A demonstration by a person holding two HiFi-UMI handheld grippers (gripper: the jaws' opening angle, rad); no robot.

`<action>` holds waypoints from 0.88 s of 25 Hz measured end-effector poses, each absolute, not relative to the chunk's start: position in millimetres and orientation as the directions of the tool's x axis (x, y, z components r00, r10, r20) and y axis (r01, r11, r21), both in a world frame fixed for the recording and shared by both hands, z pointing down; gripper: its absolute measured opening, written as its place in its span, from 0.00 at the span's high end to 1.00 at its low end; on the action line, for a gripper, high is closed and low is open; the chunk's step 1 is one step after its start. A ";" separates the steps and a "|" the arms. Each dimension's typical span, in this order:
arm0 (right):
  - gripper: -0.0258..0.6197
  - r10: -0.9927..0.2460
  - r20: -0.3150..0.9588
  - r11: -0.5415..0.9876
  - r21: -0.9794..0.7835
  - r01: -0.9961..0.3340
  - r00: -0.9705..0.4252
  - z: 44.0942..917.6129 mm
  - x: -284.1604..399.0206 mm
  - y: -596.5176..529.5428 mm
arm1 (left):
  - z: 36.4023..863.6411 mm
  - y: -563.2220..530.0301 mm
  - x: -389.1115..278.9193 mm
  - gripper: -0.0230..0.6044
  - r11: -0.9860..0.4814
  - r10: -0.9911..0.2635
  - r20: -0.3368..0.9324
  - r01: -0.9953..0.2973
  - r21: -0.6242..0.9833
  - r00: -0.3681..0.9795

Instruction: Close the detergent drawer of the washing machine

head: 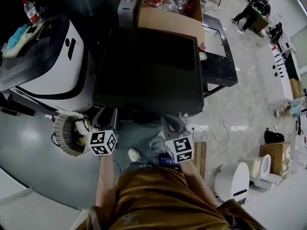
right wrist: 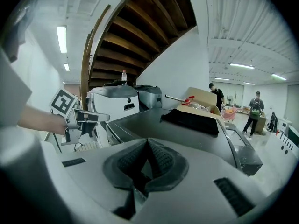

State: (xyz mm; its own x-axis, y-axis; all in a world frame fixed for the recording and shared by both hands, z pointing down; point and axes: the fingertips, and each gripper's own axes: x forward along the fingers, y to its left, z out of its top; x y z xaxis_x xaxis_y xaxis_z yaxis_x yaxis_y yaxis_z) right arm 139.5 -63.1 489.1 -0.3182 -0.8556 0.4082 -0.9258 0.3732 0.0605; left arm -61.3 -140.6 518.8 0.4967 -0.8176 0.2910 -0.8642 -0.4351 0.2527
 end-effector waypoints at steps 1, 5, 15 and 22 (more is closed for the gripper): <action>0.94 -0.863 0.400 0.364 0.065 -0.929 -0.310 485.1 140.2 -62.6 | 508.6 -139.9 -60.3 0.73 -0.439 -0.824 0.269 -0.862 0.252 0.498; 0.94 -0.883 0.371 0.338 0.079 -0.938 -0.287 472.0 143.5 -57.4 | 480.1 -133.1 -57.9 0.89 -0.451 -0.834 0.212 -0.851 0.271 0.510; 0.94 -0.906 0.331 0.310 0.090 -0.947 -0.265 456.6 143.2 -44.4 | 465.4 -111.7 -54.2 0.92 -0.487 -0.815 0.214 -0.837 0.250 0.538; 0.94 -0.908 0.327 0.304 0.087 -0.949 -0.261 454.8 143.6 -39.6 | 459.6 -106.2 -58.0 0.92 -0.486 -0.821 0.204 -0.839 0.244 0.534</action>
State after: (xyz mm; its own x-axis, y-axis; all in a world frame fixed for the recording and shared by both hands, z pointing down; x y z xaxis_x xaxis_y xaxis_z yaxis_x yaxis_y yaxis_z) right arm 143.6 -39.6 454.8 -0.2610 -0.9083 0.3269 -0.9487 0.3039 0.0871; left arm -58.0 -106.2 459.6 0.5340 -0.8206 0.2036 -0.8393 -0.4855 0.2445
